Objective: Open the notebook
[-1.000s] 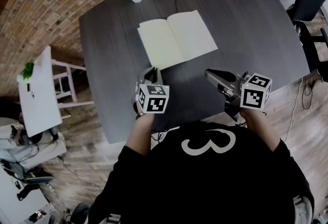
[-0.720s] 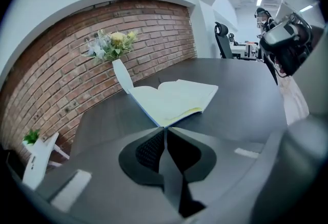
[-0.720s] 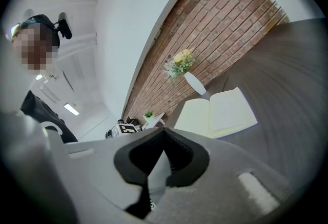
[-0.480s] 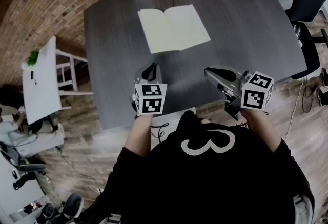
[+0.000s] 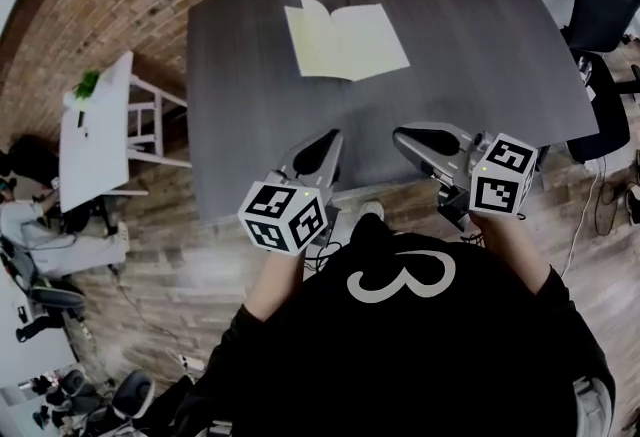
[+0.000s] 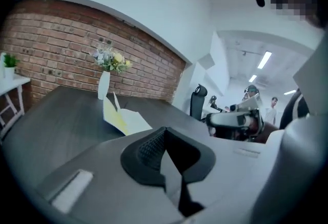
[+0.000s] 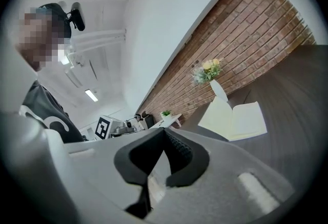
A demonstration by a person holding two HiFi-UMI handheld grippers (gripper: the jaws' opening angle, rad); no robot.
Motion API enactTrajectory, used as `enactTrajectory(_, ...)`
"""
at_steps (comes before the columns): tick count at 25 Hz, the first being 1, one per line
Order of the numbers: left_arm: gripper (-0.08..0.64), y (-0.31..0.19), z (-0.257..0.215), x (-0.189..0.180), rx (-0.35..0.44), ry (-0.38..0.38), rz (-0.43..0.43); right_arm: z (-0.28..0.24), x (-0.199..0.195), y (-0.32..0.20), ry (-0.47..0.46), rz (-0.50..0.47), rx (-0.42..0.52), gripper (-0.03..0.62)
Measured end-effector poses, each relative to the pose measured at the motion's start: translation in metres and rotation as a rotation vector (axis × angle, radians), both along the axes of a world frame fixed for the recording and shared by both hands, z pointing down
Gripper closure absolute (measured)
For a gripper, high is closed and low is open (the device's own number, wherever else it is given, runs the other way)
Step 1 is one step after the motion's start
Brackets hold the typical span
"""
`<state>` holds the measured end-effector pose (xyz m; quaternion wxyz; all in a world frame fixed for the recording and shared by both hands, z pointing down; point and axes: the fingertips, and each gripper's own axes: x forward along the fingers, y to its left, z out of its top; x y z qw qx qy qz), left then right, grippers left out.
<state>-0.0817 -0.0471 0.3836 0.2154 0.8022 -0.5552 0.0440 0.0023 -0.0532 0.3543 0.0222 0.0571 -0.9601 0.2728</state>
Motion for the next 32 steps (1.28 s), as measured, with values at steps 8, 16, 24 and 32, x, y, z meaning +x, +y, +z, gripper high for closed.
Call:
enactTrajectory(8,0.546,0.039,-0.034,0.053,0.09,0.028,0.071,-0.023,0.018,0.035,-0.034,-0.033,0.085,0.591)
enactTrajectory(16,0.546,0.05,-0.046,0.071,0.121,-0.002,0.066,-0.03,0.034,0.05,-0.038,-0.044,0.112,0.591)
enactTrajectory(24,0.546,0.053,-0.046,0.079,0.126,-0.014,0.066,-0.032,0.042,0.053,-0.038,-0.041,0.127,0.591)
enactTrajectory(32,0.546,0.052,-0.047,0.081,0.118,-0.014,0.066,-0.033,0.044,0.053,-0.032,-0.039,0.127,0.591)
